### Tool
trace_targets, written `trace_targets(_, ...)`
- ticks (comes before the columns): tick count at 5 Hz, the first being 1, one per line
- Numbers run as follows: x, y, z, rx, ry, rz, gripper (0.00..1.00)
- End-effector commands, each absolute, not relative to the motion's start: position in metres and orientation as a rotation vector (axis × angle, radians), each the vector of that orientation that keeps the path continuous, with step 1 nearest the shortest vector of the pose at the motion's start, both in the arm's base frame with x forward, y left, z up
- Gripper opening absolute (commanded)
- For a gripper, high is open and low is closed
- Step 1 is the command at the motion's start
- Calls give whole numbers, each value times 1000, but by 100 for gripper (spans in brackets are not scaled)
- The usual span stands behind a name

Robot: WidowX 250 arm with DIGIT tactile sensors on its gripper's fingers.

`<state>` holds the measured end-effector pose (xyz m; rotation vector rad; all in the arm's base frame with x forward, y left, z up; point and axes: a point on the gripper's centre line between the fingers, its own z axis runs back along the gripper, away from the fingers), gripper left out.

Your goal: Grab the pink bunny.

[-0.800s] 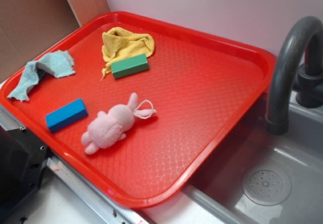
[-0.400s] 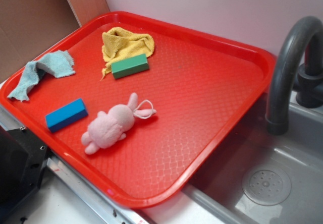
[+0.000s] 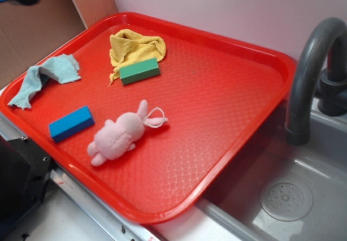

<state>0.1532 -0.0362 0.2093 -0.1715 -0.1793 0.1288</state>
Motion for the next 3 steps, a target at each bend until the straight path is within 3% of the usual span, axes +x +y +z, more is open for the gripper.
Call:
trace_targets(1, 166, -81, 174, -130, -87, 49, 100)
trace_targets(2, 164, -100, 150, -72, -66, 17, 100)
trace_targets(3, 162, -99, 125, -120, -14, 29, 100)
